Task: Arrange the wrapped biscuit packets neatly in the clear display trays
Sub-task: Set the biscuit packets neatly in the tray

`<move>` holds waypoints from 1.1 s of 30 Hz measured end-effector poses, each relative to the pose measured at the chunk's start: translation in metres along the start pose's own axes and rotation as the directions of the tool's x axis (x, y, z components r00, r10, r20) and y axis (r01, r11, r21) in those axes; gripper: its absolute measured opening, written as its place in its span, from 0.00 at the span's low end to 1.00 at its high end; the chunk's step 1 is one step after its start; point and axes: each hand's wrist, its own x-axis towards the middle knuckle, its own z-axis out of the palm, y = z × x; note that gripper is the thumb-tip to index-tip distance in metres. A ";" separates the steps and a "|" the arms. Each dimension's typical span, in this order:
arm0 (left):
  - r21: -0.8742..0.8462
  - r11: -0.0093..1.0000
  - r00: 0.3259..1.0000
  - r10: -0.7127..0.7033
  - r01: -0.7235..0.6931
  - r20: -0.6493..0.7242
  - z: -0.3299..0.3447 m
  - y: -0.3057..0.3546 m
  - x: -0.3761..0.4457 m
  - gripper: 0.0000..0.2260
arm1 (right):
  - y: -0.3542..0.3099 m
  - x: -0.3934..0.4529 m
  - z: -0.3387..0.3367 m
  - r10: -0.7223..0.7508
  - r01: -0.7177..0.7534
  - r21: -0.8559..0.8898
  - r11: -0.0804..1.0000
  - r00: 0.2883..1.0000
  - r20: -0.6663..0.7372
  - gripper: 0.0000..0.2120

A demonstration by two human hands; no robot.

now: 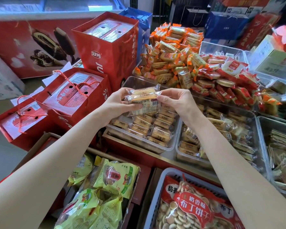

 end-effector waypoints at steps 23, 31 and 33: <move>0.552 0.830 0.983 0.156 -0.076 -0.099 -0.050 -0.036 0.026 0.32 | 0.012 0.074 0.095 0.027 0.314 -0.696 0.646 0.902 0.431 0.33; 0.832 0.555 0.985 0.155 -0.022 -0.077 -0.069 -0.086 0.034 0.21 | 0.080 0.102 0.125 0.138 -0.026 -0.548 0.836 0.976 0.165 0.29; 0.878 0.478 0.995 0.092 -0.015 -0.033 -0.070 -0.099 0.039 0.21 | 0.094 0.098 0.126 0.199 0.046 -0.694 0.719 0.943 0.269 0.31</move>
